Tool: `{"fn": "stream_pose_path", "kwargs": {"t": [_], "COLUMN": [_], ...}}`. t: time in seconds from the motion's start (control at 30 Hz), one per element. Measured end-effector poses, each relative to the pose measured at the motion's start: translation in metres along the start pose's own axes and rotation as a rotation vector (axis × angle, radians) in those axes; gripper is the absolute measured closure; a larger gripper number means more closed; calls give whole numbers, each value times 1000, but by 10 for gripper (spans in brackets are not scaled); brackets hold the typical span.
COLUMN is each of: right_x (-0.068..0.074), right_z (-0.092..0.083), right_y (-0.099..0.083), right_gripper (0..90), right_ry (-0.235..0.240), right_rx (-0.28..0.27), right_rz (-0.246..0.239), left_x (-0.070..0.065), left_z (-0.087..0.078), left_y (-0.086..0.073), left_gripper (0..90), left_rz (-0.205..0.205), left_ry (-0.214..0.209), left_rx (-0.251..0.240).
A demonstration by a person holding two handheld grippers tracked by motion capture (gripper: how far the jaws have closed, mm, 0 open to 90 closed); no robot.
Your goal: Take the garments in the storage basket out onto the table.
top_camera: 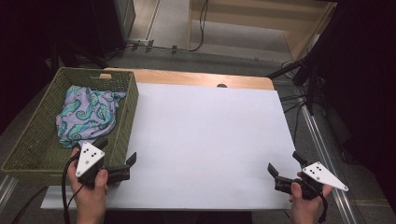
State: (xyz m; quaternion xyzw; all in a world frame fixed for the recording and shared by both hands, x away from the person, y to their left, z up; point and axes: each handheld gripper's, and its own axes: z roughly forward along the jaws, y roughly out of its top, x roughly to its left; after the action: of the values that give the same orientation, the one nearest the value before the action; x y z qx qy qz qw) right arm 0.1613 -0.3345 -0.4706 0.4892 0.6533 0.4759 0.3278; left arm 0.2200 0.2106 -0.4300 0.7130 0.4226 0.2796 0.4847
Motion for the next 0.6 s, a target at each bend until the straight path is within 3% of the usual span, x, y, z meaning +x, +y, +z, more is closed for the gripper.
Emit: {"fn": "stream_pose_path", "kwargs": {"t": [0.3, 0.6], "right_x": [-1, 2], "right_z": [-1, -1], "right_y": [0, 0], "right_gripper": [0, 0], "right_ry": [0, 7], "right_rx": [3, 4], "right_rz": [4, 4], "left_x": [0, -3], "left_z": [-4, -11], "left_y": [4, 18], "left_gripper": [0, 0], "left_rz": [-14, 3], "left_ry": [-20, 3], "left_rx": [6, -11]}}
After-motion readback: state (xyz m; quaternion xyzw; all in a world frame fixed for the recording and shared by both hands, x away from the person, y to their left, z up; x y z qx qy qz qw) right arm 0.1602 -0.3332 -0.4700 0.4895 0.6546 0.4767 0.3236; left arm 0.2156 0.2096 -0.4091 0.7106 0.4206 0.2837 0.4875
